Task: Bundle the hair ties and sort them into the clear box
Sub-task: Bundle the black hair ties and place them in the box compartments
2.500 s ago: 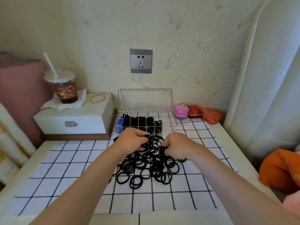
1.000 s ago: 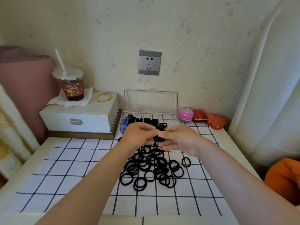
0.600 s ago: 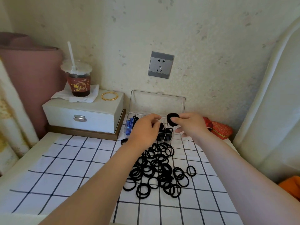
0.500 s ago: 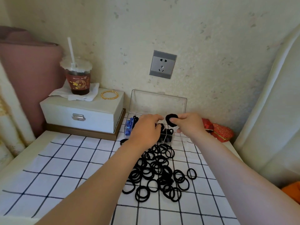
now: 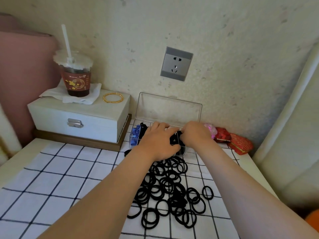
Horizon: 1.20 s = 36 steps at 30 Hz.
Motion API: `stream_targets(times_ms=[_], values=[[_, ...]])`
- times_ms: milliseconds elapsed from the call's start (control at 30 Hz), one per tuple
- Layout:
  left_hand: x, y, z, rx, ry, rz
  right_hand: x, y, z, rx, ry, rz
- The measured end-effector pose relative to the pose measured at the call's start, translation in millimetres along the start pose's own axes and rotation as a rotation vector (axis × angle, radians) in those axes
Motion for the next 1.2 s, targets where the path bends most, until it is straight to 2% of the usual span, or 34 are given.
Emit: stream_targets(times_ms=[67,167,267,400,500,633,700,767,867,967,1200], values=[[-2.3,-1.7,0.1,0.049,-0.024,-0.017,1.3,-2.4,1.6,-0.016,0.036,-0.053],[-4.0,-1.1,0.7,0.081,-0.037,-0.025,-1.9,8.8,6.6,0.103,0.145,-0.182],[-5.1,-1.2,2.7,0.117,-0.043,-0.032,-6.7,21.7,16.5,0.201,0.139,-0.256],[-4.6,-1.3,2.3,0.091,-0.033,-0.028,-8.7,27.5,30.4,0.271,0.125,-0.110],[-3.7,-0.6,0.2,0.039,-0.029,0.000,-24.3,30.0,26.3,0.249,0.229,-0.136],[-3.4,-1.8,-1.5,0.050,-0.036,-0.010,-38.8,19.6,13.3,0.069,0.402,-0.118],[-3.4,-4.2,-2.2,0.073,-0.044,-0.021,-37.5,8.6,12.3,-0.066,0.415,-0.106],[-3.5,-5.5,-2.8,0.083,-0.050,-0.027,-37.3,6.6,7.9,-0.093,0.407,-0.129],[-4.8,-2.1,-3.1,0.051,-0.050,-0.028,-32.9,8.4,7.9,-0.047,0.366,-0.168],[-9.4,3.7,-0.9,0.030,-0.071,0.018,-34.1,18.0,14.4,0.121,0.326,-0.172],[-36.2,17.1,21.2,0.036,-0.166,0.173,-68.5,42.6,25.6,0.317,0.362,-0.008]])
Point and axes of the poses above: each hand's wrist, its own x-axis towards the middle knuckle, its own y-axis out of the back of the hand, z = x × y, the point moved 2 cm from there along x, towards the middle knuckle, and after that the axes turned 5 degrees about z, right-handed, at the moved point
